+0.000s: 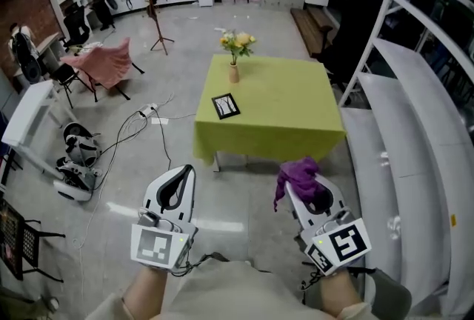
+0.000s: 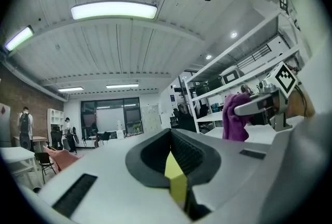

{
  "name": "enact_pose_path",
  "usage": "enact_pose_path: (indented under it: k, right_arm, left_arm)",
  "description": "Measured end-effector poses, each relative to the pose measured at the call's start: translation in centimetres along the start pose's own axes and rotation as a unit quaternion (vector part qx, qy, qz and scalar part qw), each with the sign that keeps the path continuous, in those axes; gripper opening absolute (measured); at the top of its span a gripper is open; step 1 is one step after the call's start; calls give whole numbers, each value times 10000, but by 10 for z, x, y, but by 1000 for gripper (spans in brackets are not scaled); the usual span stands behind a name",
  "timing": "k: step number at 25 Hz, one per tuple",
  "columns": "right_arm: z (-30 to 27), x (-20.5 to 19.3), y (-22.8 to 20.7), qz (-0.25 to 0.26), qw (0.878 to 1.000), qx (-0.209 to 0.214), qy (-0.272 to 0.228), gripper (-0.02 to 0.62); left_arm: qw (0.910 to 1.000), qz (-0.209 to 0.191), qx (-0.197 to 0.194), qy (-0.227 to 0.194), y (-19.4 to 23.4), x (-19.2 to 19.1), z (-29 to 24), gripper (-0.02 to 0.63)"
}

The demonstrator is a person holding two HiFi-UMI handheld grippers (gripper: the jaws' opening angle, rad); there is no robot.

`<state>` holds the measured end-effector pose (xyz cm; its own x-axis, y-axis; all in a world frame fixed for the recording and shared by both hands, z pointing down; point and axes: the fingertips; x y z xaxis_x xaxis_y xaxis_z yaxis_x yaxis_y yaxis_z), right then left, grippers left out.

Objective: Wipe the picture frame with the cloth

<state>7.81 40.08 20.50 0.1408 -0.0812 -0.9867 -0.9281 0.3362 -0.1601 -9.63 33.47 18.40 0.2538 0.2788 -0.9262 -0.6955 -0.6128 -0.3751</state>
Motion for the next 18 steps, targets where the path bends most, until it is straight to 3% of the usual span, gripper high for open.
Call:
enact_pose_path:
  k: [18]
  right_arm:
    - [-21, -20, -29, 67, 9999, 94, 56, 112]
  left_arm:
    - [9999, -53, 153, -29, -14, -19, -29, 7]
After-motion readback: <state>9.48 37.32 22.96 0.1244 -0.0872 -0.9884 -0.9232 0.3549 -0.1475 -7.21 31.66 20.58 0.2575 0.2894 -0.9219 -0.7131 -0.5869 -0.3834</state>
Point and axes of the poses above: the fingertips, and each gripper's own axes: z backward along the fingers, y to its left, x out of its top, and after that the axes turned 11 degrees about -z, right-handed
